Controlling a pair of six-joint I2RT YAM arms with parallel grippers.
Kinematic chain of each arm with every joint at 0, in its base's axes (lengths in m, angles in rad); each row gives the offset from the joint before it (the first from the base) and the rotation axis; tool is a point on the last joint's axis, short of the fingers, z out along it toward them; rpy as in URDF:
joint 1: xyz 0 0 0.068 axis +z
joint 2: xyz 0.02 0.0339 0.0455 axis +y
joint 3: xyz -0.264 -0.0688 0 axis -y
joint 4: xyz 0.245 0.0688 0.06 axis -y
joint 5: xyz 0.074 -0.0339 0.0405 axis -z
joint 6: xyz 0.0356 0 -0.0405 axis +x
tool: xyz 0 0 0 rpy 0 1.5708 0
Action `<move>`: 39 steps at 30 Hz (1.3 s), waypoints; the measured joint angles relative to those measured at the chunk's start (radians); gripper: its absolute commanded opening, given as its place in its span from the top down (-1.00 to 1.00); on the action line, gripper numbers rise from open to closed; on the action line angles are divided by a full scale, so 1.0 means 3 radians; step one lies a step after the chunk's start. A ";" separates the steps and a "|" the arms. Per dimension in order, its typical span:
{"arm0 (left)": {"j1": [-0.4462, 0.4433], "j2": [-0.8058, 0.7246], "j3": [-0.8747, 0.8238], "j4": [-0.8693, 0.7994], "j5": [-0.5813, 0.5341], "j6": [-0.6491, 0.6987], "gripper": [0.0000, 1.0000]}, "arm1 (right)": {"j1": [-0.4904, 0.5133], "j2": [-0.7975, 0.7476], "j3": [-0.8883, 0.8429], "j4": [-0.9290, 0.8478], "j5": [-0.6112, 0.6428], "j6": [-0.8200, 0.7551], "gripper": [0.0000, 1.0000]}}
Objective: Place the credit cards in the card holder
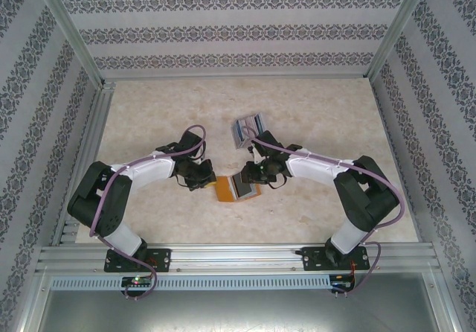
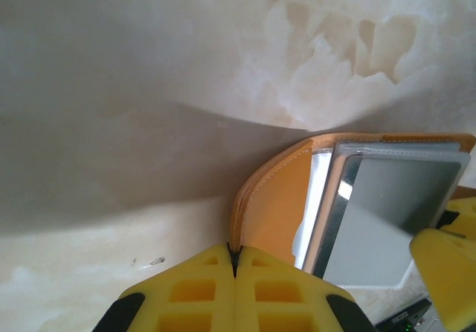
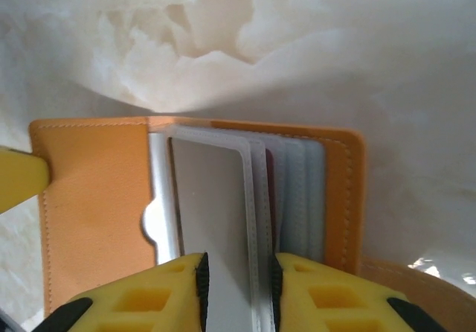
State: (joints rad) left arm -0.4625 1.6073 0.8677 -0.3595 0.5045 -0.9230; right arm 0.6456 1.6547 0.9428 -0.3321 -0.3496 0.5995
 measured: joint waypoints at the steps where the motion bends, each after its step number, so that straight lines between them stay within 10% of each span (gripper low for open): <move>1: 0.0000 0.0005 0.0000 0.0015 0.0004 -0.0005 1.00 | 0.0019 0.0000 0.0022 0.0008 -0.0048 0.0014 0.38; 15: 0.0000 0.0025 0.0000 0.0118 0.0061 -0.0010 1.00 | 0.0128 0.0228 0.0123 0.0474 -0.0582 0.0267 0.21; 39: 0.0000 0.0051 0.0000 0.0130 0.0062 -0.0008 1.00 | -0.0114 -0.0047 -0.0070 -0.0175 0.0120 -0.0014 0.18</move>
State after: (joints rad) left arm -0.4625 1.6226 0.8677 -0.3206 0.5232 -0.9253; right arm 0.6113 1.6405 0.9218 -0.3847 -0.3138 0.5953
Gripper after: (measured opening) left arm 0.049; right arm 0.411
